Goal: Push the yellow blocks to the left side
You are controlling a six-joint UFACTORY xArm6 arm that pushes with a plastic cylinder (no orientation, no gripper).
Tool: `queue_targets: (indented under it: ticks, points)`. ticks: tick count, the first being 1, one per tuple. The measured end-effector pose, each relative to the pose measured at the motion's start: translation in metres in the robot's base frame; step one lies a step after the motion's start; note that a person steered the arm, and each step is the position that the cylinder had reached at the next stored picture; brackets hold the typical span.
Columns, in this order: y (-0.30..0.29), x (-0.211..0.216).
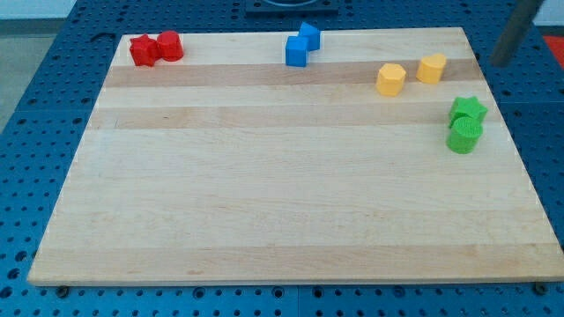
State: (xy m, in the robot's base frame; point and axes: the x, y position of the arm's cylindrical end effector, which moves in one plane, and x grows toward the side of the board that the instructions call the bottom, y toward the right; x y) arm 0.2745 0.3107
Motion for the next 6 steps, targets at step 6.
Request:
queue_targets:
  ticks: [6]
  points:
    - [-0.081,0.027]
